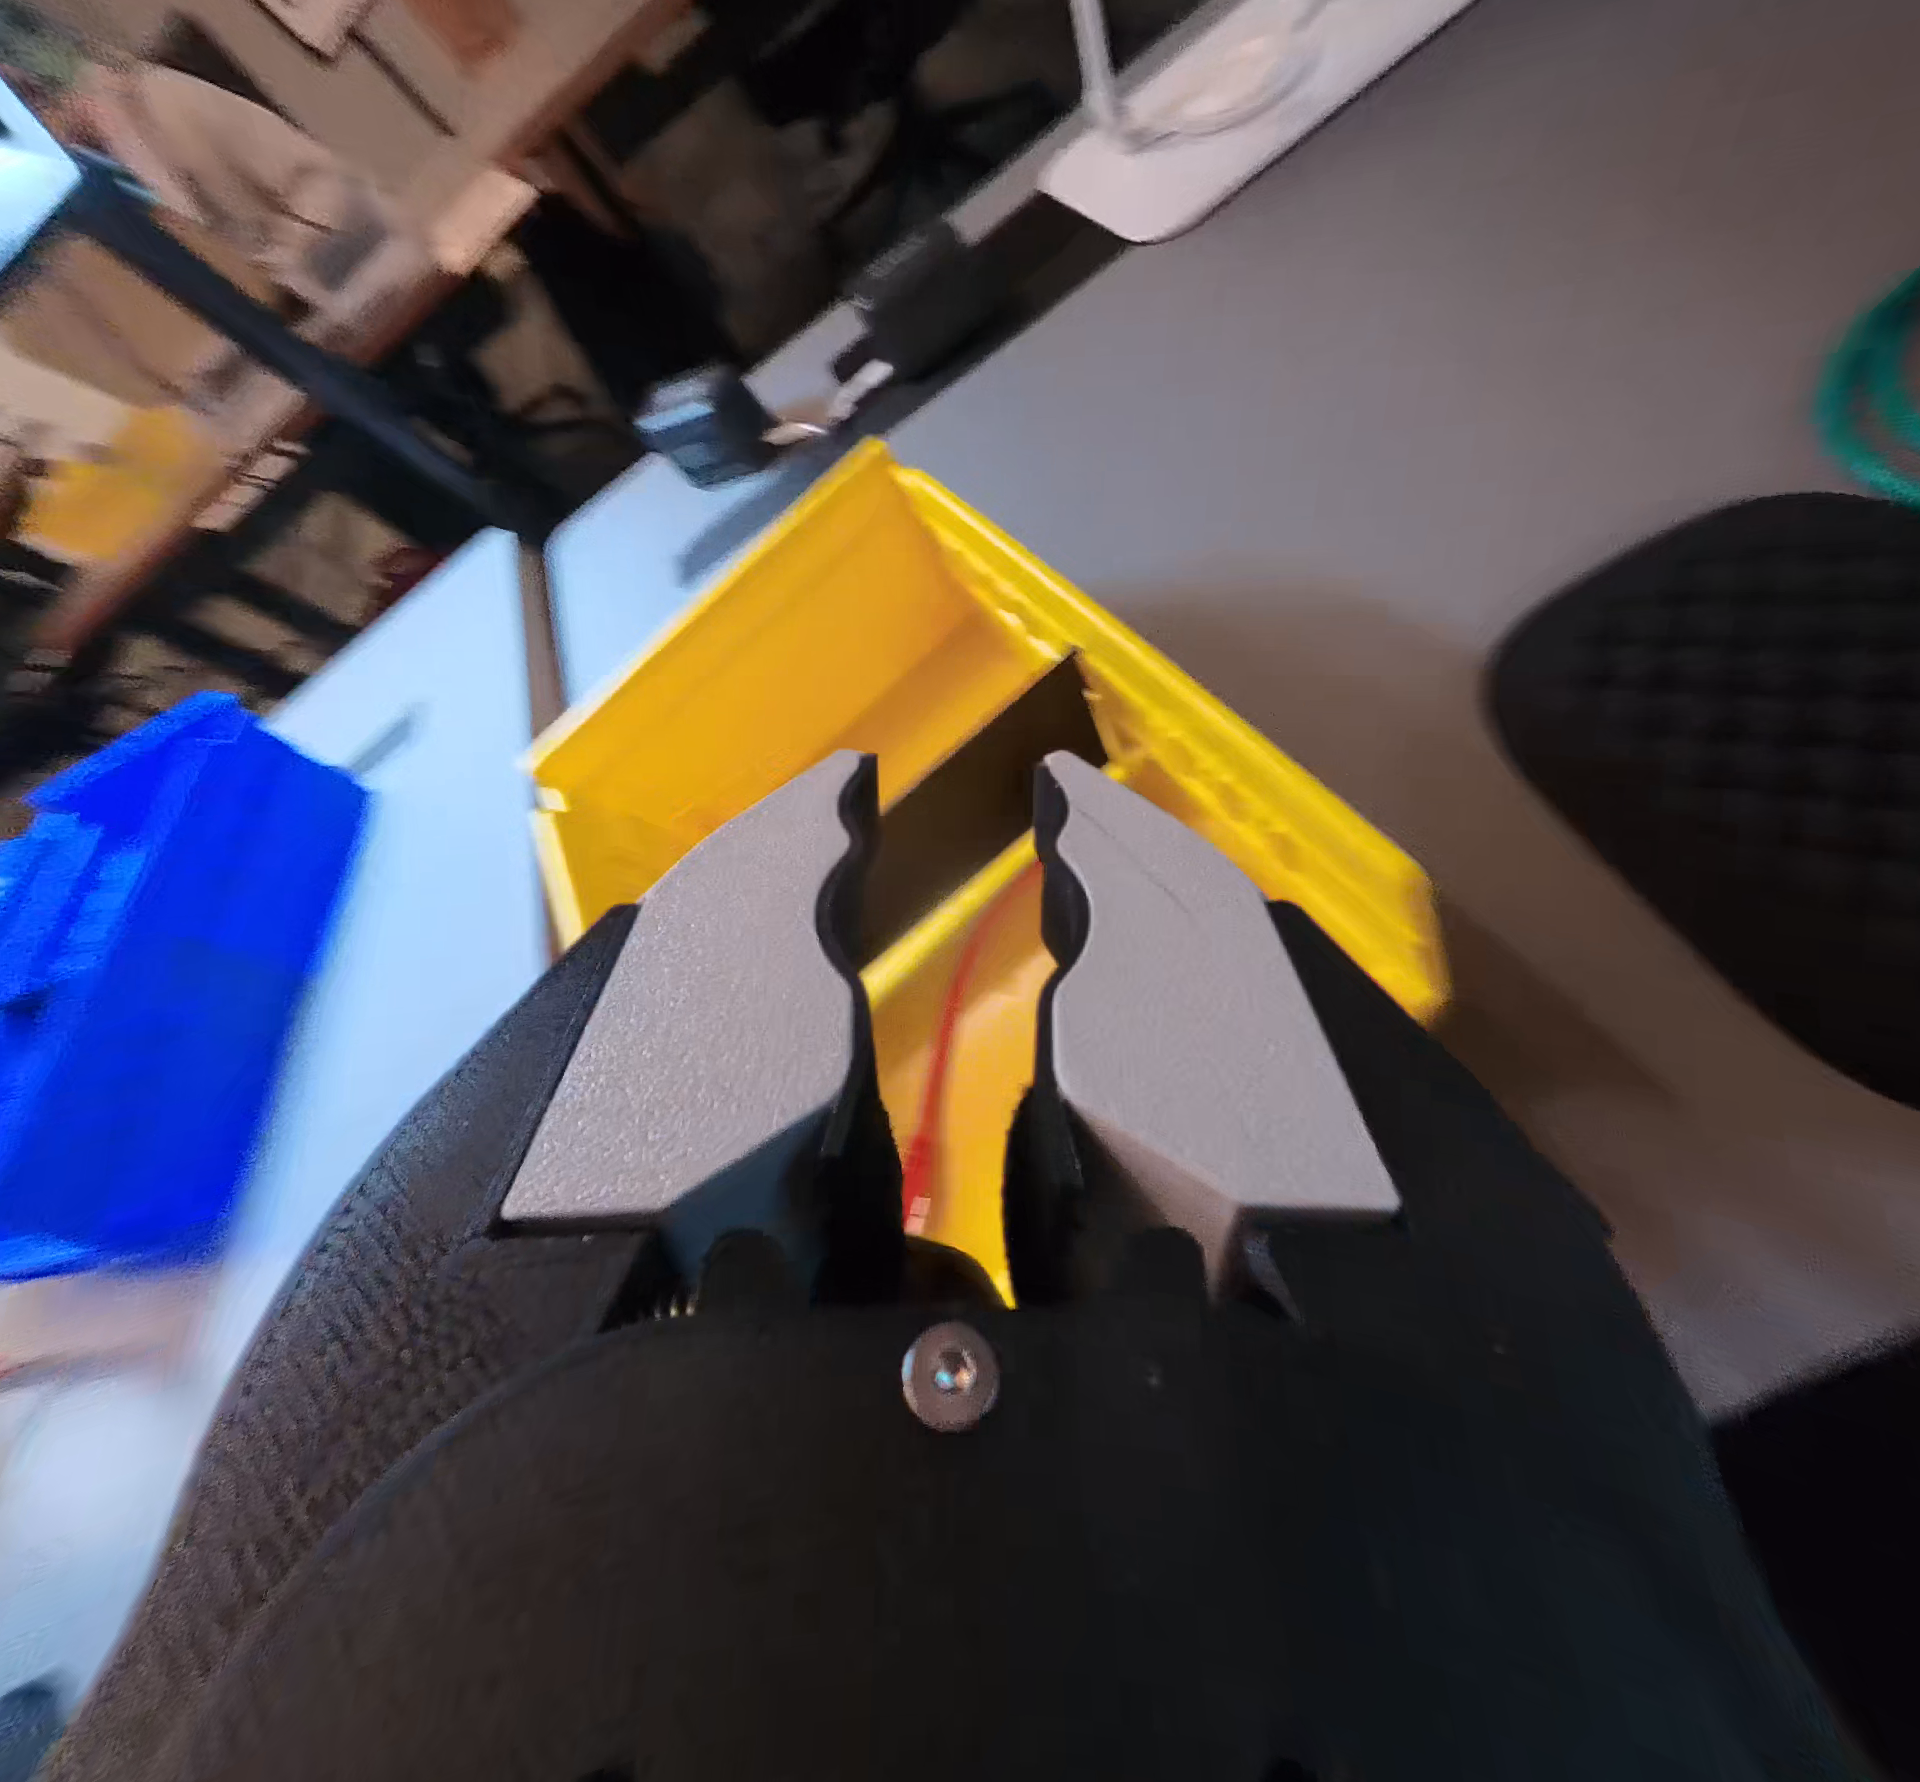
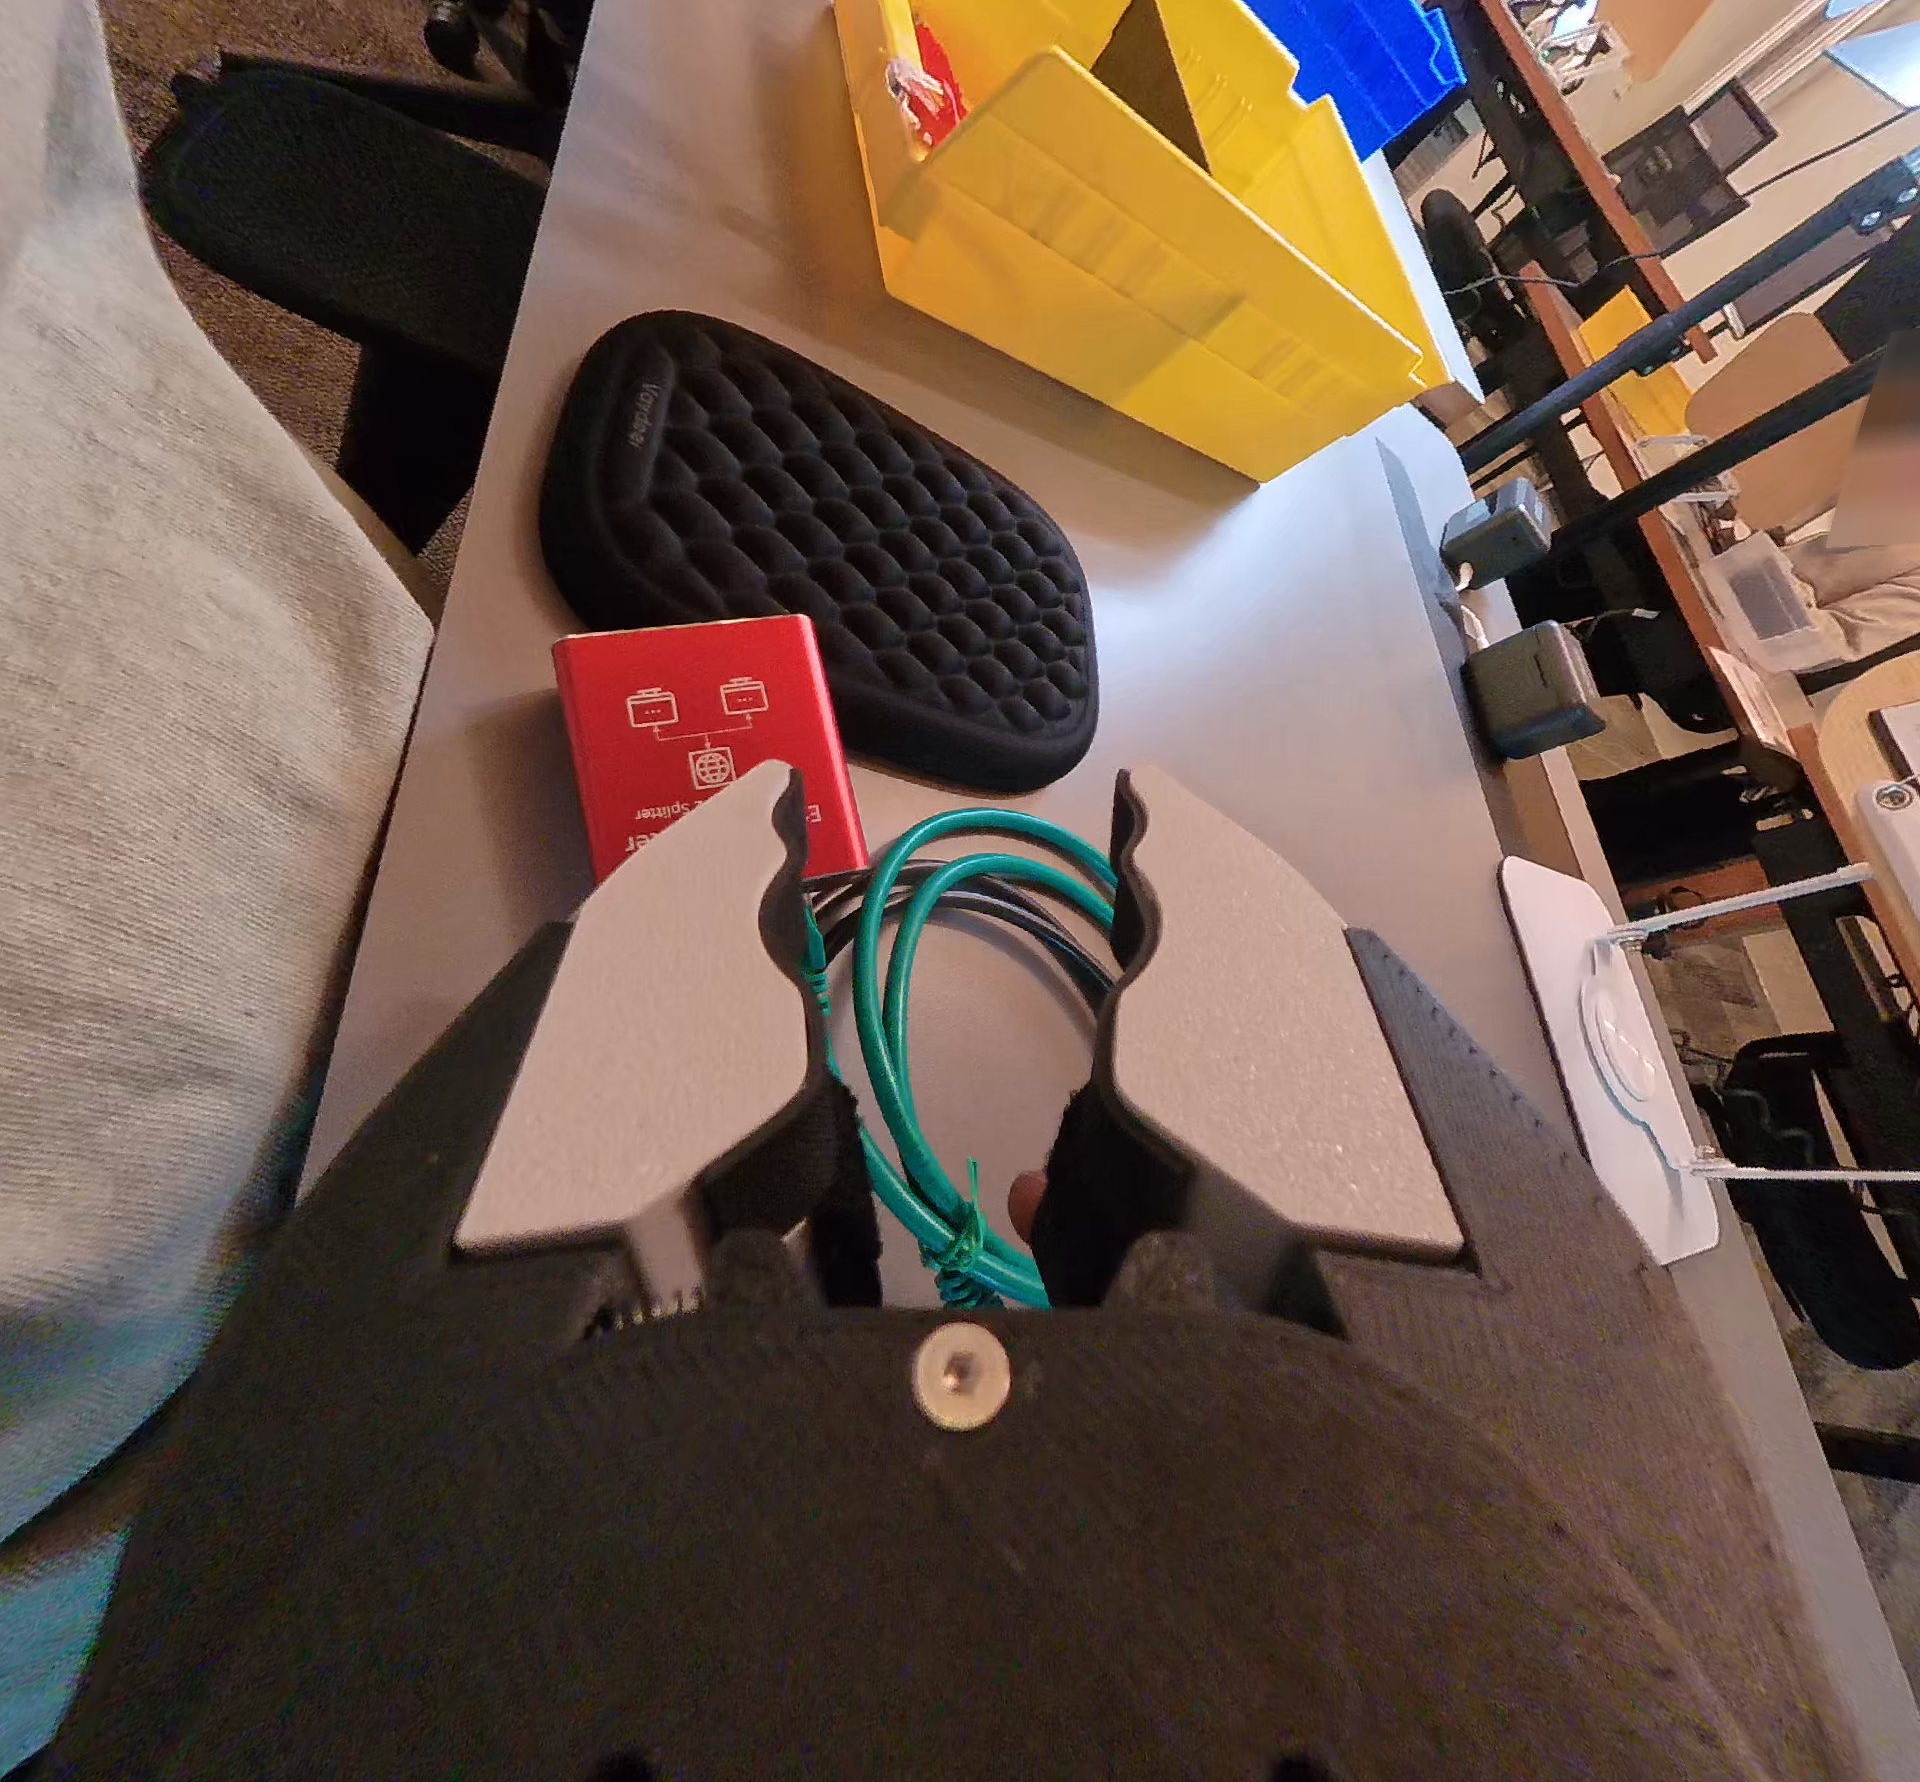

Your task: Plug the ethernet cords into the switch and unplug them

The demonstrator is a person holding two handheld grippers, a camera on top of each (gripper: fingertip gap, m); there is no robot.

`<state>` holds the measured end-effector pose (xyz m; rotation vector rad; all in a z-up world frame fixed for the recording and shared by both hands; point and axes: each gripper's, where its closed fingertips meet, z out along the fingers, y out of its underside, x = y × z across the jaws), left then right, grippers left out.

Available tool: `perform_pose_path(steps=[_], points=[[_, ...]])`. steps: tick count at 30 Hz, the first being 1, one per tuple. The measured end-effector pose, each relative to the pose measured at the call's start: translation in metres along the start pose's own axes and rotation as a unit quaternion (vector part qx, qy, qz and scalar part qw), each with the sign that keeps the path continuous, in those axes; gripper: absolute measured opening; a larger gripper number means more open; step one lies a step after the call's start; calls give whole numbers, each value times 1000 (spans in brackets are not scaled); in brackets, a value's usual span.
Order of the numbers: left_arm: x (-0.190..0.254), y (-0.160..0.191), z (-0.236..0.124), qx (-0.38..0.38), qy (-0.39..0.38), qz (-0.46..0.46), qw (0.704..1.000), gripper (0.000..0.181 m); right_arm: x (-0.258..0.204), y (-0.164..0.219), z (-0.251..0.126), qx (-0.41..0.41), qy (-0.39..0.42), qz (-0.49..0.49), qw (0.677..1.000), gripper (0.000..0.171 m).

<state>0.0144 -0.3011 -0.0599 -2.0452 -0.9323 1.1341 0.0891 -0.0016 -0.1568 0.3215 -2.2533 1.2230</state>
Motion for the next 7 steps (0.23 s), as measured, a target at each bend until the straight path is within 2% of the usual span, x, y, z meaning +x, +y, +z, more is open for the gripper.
perform_pose_path(steps=[2, 5, 7], points=[[29, 16, 5, -20, 95, -34, 995, 41, -1, 1, 1, -4, -2, -3, 1000, 57], [74, 36, 1, -39, 227, -55, 971, 54, -2, 3, 2, -15, -2, -9, 1000, 57], [89, 57, 1, -68, 234, -18, 970, 61, -1, 3, 2, -17, -1, -9, 1000, 57]])
